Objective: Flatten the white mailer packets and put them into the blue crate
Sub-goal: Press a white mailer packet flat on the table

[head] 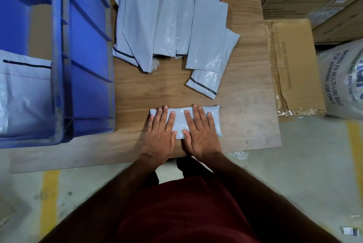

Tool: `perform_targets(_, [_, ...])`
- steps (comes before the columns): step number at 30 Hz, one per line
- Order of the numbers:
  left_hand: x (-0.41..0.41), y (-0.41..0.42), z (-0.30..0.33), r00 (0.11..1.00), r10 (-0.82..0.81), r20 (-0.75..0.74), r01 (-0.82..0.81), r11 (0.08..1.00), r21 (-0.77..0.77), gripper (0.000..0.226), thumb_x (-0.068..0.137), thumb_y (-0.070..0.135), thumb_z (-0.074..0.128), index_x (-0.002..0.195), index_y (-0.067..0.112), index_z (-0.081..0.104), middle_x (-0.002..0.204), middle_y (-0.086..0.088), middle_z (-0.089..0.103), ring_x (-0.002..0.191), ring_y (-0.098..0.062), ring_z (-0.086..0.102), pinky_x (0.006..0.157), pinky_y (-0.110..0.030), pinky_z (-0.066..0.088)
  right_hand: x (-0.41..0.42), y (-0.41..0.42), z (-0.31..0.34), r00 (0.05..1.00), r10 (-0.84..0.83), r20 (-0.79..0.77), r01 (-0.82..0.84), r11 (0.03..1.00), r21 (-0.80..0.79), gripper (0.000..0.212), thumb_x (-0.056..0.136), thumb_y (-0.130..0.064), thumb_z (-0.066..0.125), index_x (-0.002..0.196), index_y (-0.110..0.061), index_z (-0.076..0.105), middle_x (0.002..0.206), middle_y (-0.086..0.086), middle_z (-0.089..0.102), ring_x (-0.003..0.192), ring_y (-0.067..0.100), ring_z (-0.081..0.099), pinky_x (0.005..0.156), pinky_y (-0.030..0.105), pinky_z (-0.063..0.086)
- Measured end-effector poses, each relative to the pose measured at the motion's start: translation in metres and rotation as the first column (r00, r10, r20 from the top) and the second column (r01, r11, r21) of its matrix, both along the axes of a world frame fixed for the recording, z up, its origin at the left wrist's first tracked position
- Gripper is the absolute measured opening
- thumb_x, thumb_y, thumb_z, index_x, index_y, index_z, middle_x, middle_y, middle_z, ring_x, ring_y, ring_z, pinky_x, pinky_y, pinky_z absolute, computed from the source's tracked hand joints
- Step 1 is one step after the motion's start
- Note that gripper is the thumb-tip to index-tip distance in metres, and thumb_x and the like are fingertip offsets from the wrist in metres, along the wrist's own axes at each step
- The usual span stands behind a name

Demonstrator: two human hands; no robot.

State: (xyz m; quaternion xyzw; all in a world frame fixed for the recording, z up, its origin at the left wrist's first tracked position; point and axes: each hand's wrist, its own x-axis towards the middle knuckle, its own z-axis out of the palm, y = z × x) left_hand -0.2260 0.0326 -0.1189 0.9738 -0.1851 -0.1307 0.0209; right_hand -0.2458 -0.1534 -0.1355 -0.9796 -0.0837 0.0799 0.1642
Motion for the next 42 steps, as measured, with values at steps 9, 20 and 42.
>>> perform_targets(9, [0.004, -0.014, 0.012, 0.999, 0.036, -0.027, -0.035, 0.999, 0.027, 0.070, 0.098, 0.038, 0.037, 0.159, 0.006, 0.024, 0.167, -0.021, 0.013, 0.155, -0.036, 0.016, 0.124, -0.052, 0.008, 0.003, -0.011, 0.008, 0.996, 0.048, -0.076, -0.041, 0.996, 0.082, 0.065, 0.104, -0.043, 0.024, 0.162, -0.014, 0.017, 0.170, 0.013, 0.002, 0.158, 0.025, -0.004, 0.126, 0.052, 0.007])
perform_targets(20, [0.005, -0.033, -0.012, 0.993, -0.114, -0.021, 0.112, 0.989, -0.097, 0.068, 0.099, 0.040, 0.030, 0.160, 0.011, 0.025, 0.168, -0.016, 0.014, 0.155, -0.032, 0.016, 0.124, -0.050, 0.017, -0.004, -0.045, 0.003, 0.997, -0.033, -0.077, 0.037, 0.998, 0.044, 0.063, 0.104, -0.036, 0.025, 0.163, -0.016, 0.012, 0.170, 0.012, 0.003, 0.158, 0.026, 0.000, 0.124, 0.054, 0.015])
perform_targets(42, [0.004, -0.032, -0.003, 0.997, -0.065, 0.030, 0.067, 0.992, -0.102, 0.067, 0.102, 0.040, 0.028, 0.159, 0.005, 0.024, 0.167, -0.022, 0.015, 0.156, -0.035, 0.012, 0.124, -0.057, 0.018, -0.004, -0.034, 0.009, 0.995, -0.094, -0.013, 0.095, 0.994, 0.057, 0.065, 0.105, -0.038, 0.033, 0.163, -0.013, 0.016, 0.170, 0.015, 0.003, 0.158, 0.026, -0.004, 0.127, 0.050, 0.001])
